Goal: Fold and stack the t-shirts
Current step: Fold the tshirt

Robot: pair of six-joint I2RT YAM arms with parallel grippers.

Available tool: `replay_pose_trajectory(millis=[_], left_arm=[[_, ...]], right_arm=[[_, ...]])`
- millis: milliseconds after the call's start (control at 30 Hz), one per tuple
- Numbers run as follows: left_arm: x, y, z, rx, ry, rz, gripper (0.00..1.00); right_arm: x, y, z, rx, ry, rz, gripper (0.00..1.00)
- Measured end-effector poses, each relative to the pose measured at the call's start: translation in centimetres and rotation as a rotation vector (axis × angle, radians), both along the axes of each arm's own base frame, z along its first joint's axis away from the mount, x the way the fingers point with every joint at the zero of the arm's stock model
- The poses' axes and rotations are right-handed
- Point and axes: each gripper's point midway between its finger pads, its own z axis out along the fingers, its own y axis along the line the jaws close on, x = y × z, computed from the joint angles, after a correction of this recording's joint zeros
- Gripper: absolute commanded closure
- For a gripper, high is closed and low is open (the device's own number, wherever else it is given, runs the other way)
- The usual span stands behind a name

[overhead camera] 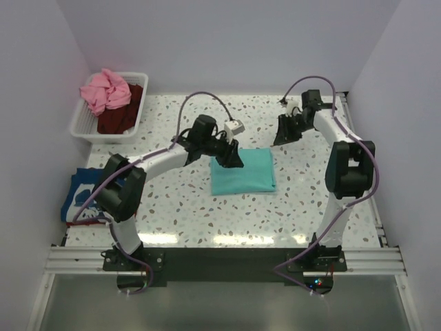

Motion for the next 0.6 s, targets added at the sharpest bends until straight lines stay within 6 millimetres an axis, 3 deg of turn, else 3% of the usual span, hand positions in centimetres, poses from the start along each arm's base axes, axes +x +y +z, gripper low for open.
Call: replay_pose_trajectory(millis=[133,233,467,600], left_arm=[[-4.1,-3.5,0.2,-0.027,0.005,-0.131,0.7],[-5.1,-3.8,-0.2,-0.07,0.069,-0.158,0.65],[-4.3,0.3,-4.6,-0.095,0.325,-0.007,0.63],[-4.1,2.8,-9.1,-0.073,0.495,0.1,0.64]], right_arm=[[-0.9,1.6,-1.0,0.085,0.08,-0.012,0.76],[-2.9,3.4,-1.6,0.167,0.162,-0.021,0.76],[-11.2,8.3,-3.2,0.255,0.366,0.066,0.75],[-13.1,8.7,-5.5,0.23,0.436,0.093,0.76]])
